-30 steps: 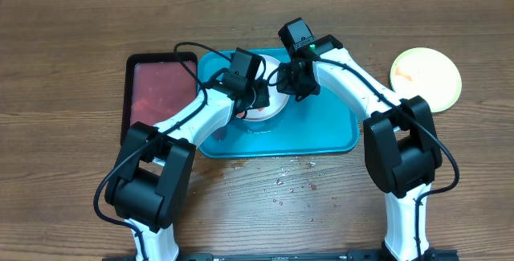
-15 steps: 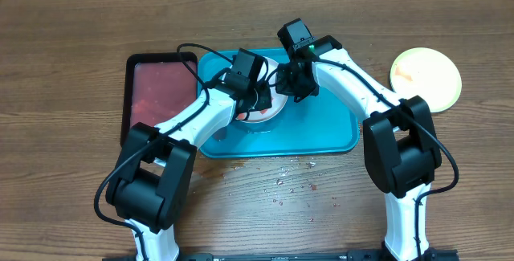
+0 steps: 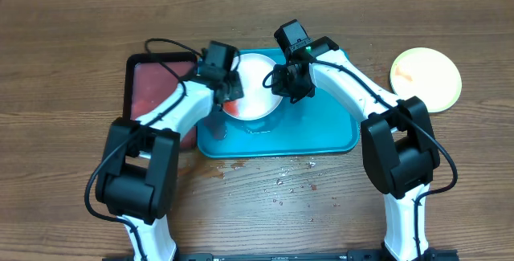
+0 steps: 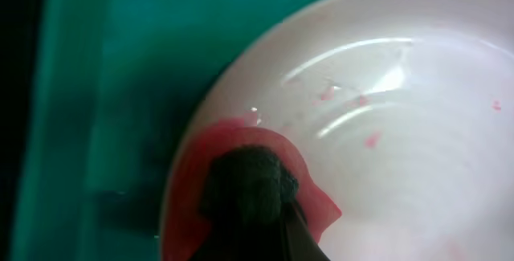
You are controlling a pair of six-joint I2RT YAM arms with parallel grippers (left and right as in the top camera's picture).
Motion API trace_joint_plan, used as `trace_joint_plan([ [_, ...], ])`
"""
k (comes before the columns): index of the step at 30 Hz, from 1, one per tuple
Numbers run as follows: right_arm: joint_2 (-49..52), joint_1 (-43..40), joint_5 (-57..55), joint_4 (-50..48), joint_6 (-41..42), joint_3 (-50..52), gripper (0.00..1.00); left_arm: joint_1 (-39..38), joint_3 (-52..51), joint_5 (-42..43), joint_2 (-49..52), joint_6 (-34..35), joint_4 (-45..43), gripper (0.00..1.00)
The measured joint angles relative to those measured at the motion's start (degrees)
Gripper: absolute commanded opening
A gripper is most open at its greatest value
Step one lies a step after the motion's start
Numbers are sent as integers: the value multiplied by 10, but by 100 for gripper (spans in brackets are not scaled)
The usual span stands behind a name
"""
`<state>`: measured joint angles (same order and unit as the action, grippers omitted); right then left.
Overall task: Clean dirty plates on tray and stack at the side
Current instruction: 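Scrub the white plate with the sponge while right gripper holds the rim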
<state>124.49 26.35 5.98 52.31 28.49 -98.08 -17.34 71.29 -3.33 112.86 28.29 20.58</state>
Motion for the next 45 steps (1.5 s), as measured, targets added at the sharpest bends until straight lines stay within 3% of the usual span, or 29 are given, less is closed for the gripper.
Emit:
trace_joint_plan([
  [17,0,2,-2,8,-10,0,4,-14,-3,47,8,-34,-100,4],
  [27,0,28,-2,8,-22,0,4,-18,-3,53,12,-34,-116,4],
  [36,0,28,-2,10,-18,0,4,-17,1,48,12,-35,-48,4],
  [45,0,22,-1,11,-6,0,4,-13,43,33,12,-52,74,4],
])
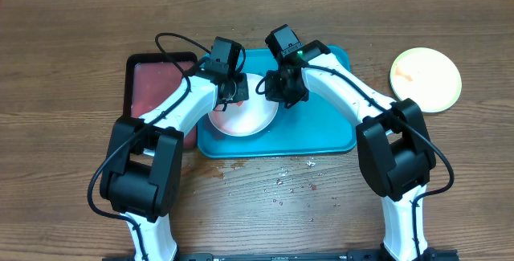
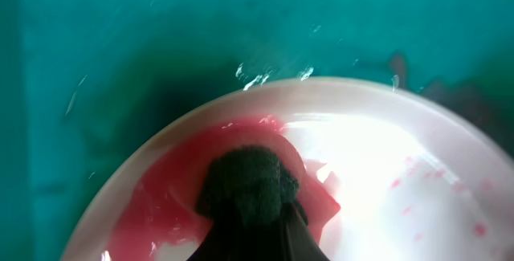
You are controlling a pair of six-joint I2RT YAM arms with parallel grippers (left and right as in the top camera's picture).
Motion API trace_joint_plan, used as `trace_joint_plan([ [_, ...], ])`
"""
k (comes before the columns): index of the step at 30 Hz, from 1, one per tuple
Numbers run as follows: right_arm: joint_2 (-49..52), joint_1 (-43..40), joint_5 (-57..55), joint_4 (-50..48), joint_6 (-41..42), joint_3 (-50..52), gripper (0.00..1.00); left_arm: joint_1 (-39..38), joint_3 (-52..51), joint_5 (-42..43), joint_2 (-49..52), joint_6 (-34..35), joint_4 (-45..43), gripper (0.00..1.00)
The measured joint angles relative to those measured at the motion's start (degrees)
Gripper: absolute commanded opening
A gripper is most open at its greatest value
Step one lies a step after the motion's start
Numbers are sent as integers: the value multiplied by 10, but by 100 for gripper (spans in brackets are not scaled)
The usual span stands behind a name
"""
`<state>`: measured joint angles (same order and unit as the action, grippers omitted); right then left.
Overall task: Clean dirty plates on tray and stack at the side
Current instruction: 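Scrub the white plate with the sponge while right gripper holds the rim, then return the sponge to the black tray and tilt the plate up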
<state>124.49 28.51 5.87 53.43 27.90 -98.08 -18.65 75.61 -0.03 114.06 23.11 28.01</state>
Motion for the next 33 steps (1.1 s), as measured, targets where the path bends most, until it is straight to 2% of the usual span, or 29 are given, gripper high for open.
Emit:
trace_joint_plan([
  [9,0,-23,-18,-8,14,0,4,4,67,-42,5,-28,119,4],
  [21,0,-26,-47,-7,19,0,4,0,175,-32,3,-53,151,4],
  [25,0,-26,-67,24,19,-3,4,3,181,-24,-15,-53,167,4],
  [33,0,-26,-148,113,17,-69,4,93,185,-19,-50,-58,240,4],
])
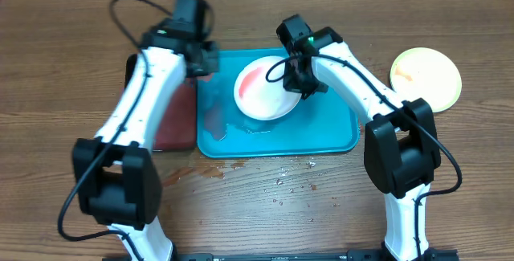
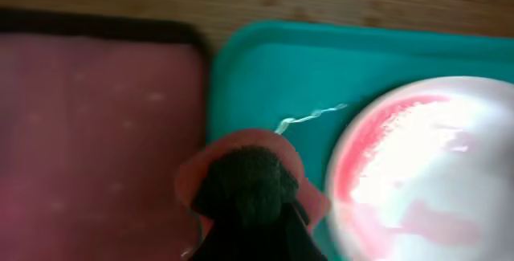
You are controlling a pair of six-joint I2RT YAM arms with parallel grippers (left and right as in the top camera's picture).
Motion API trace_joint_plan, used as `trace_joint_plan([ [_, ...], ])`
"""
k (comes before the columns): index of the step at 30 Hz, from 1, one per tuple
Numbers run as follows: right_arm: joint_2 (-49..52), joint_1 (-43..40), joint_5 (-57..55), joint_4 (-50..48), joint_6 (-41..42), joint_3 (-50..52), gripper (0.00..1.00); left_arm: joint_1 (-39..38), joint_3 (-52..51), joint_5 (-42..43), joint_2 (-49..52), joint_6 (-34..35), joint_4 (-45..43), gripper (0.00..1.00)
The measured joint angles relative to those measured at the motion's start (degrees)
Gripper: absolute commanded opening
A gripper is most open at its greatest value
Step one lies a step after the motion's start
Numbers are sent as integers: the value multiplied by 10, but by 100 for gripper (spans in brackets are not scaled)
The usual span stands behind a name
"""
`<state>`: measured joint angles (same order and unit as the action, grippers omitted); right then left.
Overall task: Clean dirty plates on tray and stack at the side
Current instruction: 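Return the sponge to the black tray and tilt the plate up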
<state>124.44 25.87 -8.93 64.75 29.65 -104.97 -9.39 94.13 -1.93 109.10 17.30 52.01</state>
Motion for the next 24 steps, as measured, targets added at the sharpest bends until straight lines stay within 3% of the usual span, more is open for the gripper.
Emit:
trace_joint_plan([
  [8,-20,4,-107,69,-17,-80,4,88,-1,0,-14,-19,59,4],
  [20,-62,82,-306,111,-43,-95,4,139,-151,-5,-23,-28,-19,4],
  [21,-62,89,-320,116,-45,-95,4,139,-162,-8,-23,-29,-26,8],
  [23,-62,103,-348,125,-45,-95,4,139,-177,-18,-23,-33,-37,54],
  [24,-62,109,-359,129,-46,-95,4,139,-182,-24,-23,-33,-41,71],
])
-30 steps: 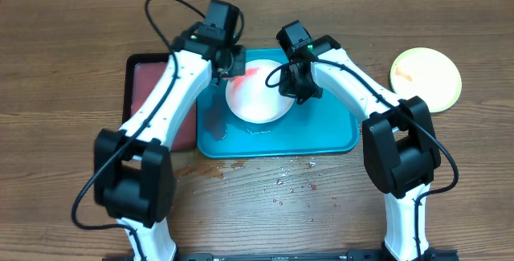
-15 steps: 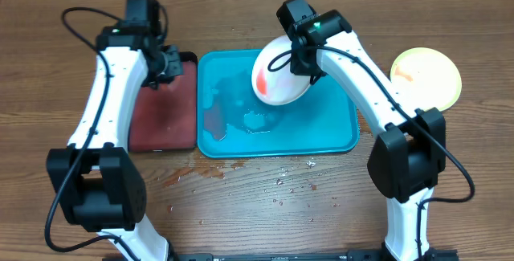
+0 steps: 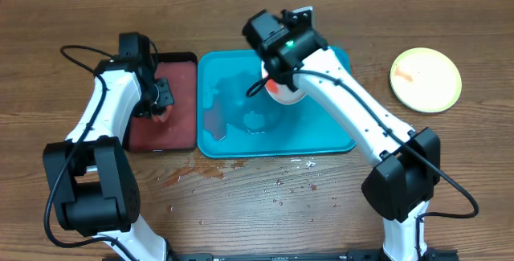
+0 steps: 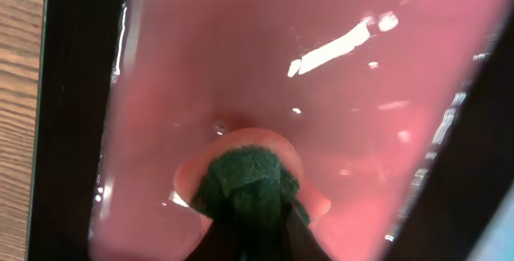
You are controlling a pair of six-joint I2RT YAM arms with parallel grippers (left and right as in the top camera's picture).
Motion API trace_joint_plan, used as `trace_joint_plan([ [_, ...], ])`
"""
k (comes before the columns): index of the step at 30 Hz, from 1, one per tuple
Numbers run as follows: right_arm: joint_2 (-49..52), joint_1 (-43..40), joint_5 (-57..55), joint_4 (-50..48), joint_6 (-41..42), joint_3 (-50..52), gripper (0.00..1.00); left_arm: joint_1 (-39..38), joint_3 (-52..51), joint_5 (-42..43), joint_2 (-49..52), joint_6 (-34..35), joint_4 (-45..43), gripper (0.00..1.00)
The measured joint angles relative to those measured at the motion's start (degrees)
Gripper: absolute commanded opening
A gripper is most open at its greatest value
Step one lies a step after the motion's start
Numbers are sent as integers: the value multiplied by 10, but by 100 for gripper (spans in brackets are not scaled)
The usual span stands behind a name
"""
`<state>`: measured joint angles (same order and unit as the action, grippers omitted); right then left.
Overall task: Clean dirty plates on tray and stack at the side
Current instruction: 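Return the sponge to the black tray and tilt the plate up, then carry the white plate right toward the yellow plate stack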
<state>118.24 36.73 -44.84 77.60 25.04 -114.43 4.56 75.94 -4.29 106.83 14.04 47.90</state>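
Observation:
My left gripper (image 4: 253, 217) is shut on a green-and-pink sponge (image 4: 245, 177), low over the pink water (image 4: 337, 108) in the black basin (image 3: 178, 55). From overhead this gripper (image 3: 163, 104) sits at the basin's left half. The white plate (image 3: 283, 92), smeared red, shows only as a small tilted piece under my right gripper (image 3: 277, 82), which holds it above the teal tray (image 3: 329, 136). The right fingers themselves are hidden by the wrist.
A pale yellow-green plate (image 3: 426, 79) lies on the table at the far right. Wet patches (image 3: 253, 120) sit on the teal tray, and droplets (image 3: 281, 182) speckle the wood in front of it. Cables trail from both wrists.
My left gripper went with the sponge from the tray's left edge to low over the basin's pink water. The plate, flat in the tray before, is now tilted up under my right gripper.
First the sponge pressed on the plate's near-left rim while my right gripper held the far rim. Then it rubbed red residue nearer the plate's edge, the plate shifted left. After that the sponge left the plate for the basin's edge, and now sits over the pink water.

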Motion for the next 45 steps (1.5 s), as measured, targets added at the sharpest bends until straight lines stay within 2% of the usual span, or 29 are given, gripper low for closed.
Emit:
trace_joint_plan([
  [2,0,8,-21,7,-1,0,4,0,-5,-12,0,-1,-4,89],
  [4,0,12,-45,14,-3,0,4,0,-5,-20,0,-1,-9,100],
  [13,0,30,-173,26,-5,0,4,0,-5,-4,-19,-8,-17,100],
  [28,0,98,-376,14,-7,0,4,0,2,50,-278,-55,-47,100],
  [45,0,124,-409,12,-14,0,4,0,2,52,-311,-66,-46,100],
])
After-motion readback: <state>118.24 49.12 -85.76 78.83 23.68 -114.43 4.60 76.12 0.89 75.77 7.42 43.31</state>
